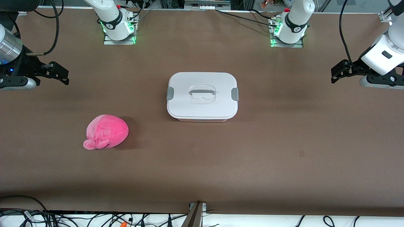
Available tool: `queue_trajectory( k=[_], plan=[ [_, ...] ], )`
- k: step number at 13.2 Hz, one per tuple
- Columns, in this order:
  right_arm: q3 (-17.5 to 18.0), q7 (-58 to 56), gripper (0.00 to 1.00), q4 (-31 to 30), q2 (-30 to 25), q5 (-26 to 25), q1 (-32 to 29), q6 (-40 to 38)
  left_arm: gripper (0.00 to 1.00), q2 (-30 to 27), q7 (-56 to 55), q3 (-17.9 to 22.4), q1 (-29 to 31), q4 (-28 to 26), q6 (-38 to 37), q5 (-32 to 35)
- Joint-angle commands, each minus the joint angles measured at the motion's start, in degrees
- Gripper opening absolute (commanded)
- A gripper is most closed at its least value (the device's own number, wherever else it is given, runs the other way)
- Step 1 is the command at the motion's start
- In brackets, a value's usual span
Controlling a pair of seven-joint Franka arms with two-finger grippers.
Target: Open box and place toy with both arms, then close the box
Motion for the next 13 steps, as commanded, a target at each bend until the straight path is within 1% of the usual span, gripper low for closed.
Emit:
queue_trajectory(
  k=[1,13],
  plan=[
    [-0.1,-0.2,1.0,0.7,0.0,-0.7,0.3,-1.0,1.0,0.9,1.2,-0.1,0.1,2.1,-1.5,0.3],
    [0.0,-0.2,1.0,0.7,0.0,-0.7,0.3,-1.0,1.0,1.3,0.7,-0.6,-0.1,2.0,-2.4,1.0]
  ],
)
